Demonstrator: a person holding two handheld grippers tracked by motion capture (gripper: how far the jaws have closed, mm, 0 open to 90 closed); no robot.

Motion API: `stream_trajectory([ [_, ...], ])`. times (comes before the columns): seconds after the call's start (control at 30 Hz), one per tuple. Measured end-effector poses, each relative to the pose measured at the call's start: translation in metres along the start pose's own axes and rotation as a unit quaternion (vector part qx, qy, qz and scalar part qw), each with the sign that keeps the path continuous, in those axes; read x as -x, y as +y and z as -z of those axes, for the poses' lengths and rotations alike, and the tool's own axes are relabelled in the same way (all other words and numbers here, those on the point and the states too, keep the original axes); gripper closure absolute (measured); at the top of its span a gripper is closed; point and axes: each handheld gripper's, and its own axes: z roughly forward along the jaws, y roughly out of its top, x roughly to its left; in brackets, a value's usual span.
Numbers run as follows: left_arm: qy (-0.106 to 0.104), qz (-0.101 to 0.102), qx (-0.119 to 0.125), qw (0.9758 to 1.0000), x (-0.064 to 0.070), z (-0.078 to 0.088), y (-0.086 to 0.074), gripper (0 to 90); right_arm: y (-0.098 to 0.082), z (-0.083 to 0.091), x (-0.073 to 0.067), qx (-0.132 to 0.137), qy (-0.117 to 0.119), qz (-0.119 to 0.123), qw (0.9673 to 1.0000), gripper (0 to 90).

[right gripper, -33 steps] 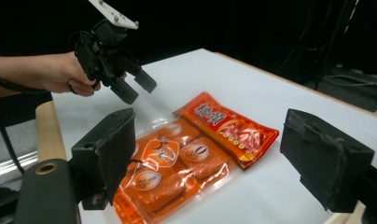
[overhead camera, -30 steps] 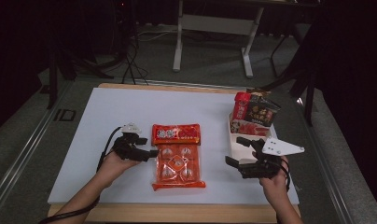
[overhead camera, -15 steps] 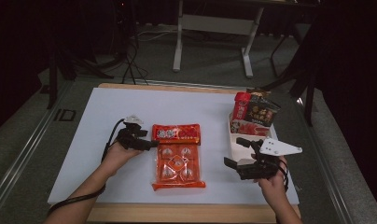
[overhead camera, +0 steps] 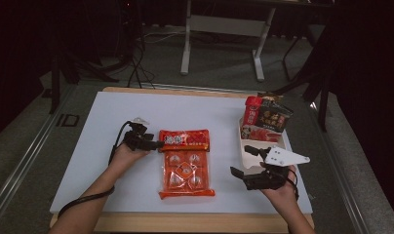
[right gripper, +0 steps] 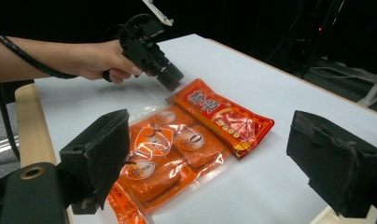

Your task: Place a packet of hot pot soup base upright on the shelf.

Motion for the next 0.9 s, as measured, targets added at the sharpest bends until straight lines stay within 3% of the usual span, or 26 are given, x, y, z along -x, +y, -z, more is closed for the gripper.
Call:
stream_trajectory([
  [0.27,-0.009,0.007,-0.010,0.9999,-0.006,-0.014,0.002,47.4,-0.001,0.000,0.000,-0.007,0.006,-0.001,1.0000,14.1],
  [0.33,-0.022,0.005,-0.015,0.9996,-0.006,-0.017,0.003,50.6,-0.001,-0.001,-0.001,-0.009,0.011,-0.002,0.9999,14.2],
  [0.53,-0.045,0.005,-0.018,0.9988,-0.003,-0.023,0.005,61.3,-0.002,-0.002,-0.001,-0.011,0.014,-0.002,0.9998,14.2],
  [0.73,-0.047,-0.003,-0.022,0.9986,0.004,-0.030,0.009,65.3,-0.003,-0.003,0.000,-0.016,0.016,-0.004,0.9997,14.2],
  [0.9,-0.050,-0.004,-0.020,0.9985,0.010,-0.036,0.013,78.5,-0.003,-0.003,0.000,-0.016,0.017,-0.004,0.9997,14.8],
])
